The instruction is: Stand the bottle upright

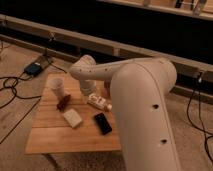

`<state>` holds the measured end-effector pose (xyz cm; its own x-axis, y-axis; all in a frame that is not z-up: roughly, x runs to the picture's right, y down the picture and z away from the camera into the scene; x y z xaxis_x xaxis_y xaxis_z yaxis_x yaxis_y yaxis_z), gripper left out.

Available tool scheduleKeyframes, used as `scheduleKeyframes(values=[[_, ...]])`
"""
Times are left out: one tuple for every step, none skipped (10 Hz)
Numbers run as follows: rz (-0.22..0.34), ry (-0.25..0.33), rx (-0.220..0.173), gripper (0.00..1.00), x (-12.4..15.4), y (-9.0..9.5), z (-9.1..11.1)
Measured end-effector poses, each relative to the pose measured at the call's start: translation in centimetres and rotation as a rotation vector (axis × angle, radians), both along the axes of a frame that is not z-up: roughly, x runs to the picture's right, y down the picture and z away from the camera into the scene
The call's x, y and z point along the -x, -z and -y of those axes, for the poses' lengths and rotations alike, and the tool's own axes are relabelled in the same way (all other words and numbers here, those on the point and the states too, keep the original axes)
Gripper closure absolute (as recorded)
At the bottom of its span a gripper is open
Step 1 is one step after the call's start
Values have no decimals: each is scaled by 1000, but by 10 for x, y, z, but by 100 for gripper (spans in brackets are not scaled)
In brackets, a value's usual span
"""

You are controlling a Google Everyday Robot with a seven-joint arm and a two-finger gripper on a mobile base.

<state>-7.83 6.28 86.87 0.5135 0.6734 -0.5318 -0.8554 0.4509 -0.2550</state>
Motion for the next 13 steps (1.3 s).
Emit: scheduleKeyframes(values=[[4,6,1,35,0,-6,1],[8,13,2,35,-2,-13,2],[12,19,2,35,-2,-18,3],[16,28,2,35,-4,-25,4],[20,35,3,35,-6,-30,4],[25,43,3,35,-7,-35,5],[32,53,6,35,-8,-39,4],[41,62,11,35,-9,-42,3],[56,72,20,35,-10,-45,1],[70,80,30,35,-10,-47,-2],[88,91,42,35,-10,-48,-5],[101,102,49,35,-10,-49,-7],[120,121,58,35,-10,-50,-10]])
